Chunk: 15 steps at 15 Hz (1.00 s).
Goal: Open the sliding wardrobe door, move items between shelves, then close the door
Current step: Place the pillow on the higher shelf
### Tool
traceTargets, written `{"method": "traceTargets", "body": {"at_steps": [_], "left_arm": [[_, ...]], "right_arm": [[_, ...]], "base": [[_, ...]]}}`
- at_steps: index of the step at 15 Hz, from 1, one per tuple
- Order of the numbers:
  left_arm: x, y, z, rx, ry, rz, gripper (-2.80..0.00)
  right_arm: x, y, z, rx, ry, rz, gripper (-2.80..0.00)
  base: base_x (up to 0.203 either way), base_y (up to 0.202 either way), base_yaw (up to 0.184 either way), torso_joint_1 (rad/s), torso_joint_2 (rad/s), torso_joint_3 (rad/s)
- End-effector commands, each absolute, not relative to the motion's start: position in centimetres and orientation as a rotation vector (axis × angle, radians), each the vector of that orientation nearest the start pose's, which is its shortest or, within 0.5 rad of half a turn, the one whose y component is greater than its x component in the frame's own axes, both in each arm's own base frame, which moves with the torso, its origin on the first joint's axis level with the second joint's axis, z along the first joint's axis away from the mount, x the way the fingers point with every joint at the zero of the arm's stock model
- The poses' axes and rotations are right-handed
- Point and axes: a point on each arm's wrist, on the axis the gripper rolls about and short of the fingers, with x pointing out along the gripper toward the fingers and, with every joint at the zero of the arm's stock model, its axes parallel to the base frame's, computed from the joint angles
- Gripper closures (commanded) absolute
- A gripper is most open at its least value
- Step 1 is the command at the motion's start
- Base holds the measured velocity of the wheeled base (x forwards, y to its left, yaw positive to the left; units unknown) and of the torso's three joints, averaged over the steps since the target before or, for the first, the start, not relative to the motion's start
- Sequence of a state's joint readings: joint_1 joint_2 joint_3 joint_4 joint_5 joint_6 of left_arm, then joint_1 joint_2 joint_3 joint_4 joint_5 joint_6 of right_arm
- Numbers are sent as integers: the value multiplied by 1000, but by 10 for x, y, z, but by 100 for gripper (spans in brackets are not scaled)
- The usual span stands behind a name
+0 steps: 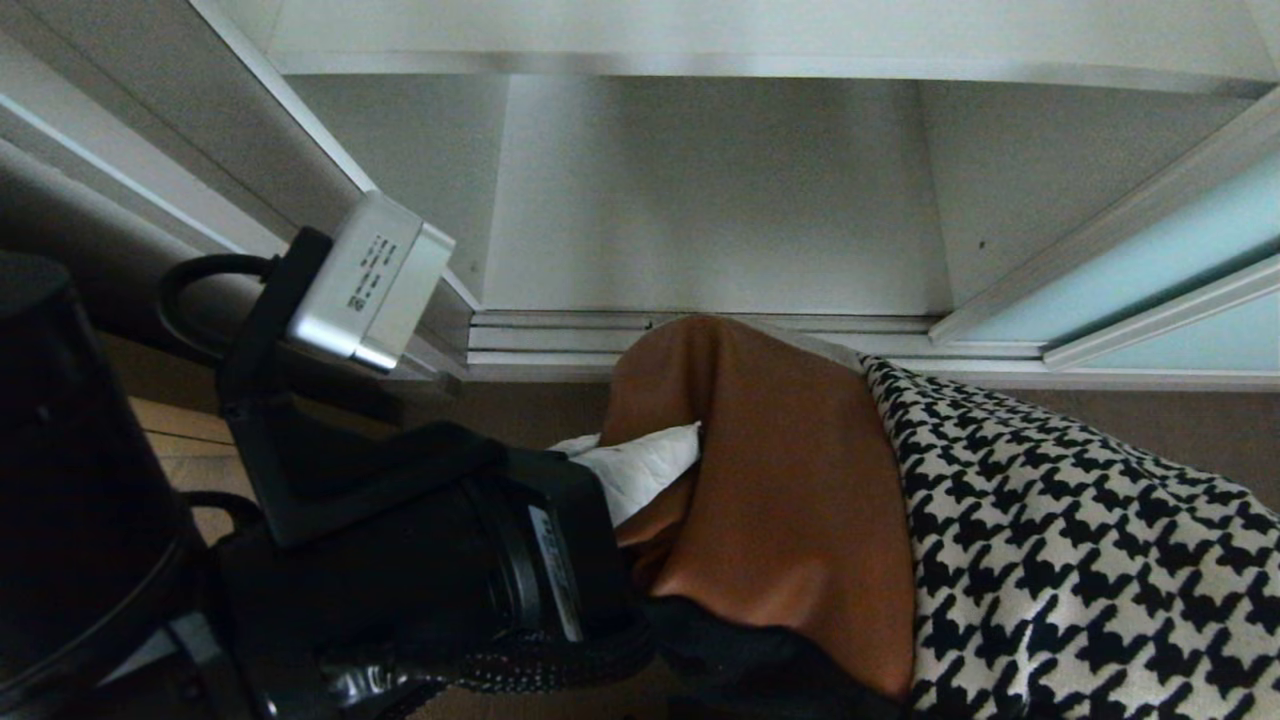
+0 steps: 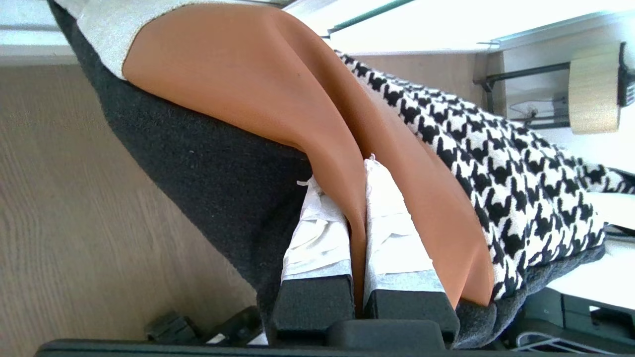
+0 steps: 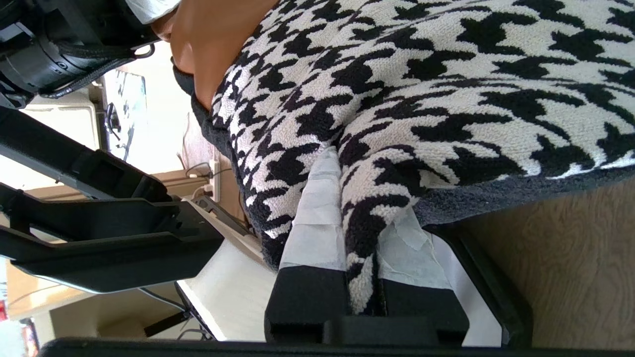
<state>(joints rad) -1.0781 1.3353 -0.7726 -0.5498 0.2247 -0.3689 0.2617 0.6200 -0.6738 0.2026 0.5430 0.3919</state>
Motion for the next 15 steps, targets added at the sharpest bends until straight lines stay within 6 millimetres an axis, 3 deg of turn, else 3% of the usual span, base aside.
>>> {"method": "traceTargets", "body": {"at_steps": [1,15], "left_arm": [[109,-192,263,-346,160,-839,0],[106,-186,268,-362,140,-839,0]], "right_arm": [[20,17,244,393,307,767,0],[21,17,250,396,291,763,0]], "base": [[0,0,0,0,0,186],[0,0,0,3,4,201]]}}
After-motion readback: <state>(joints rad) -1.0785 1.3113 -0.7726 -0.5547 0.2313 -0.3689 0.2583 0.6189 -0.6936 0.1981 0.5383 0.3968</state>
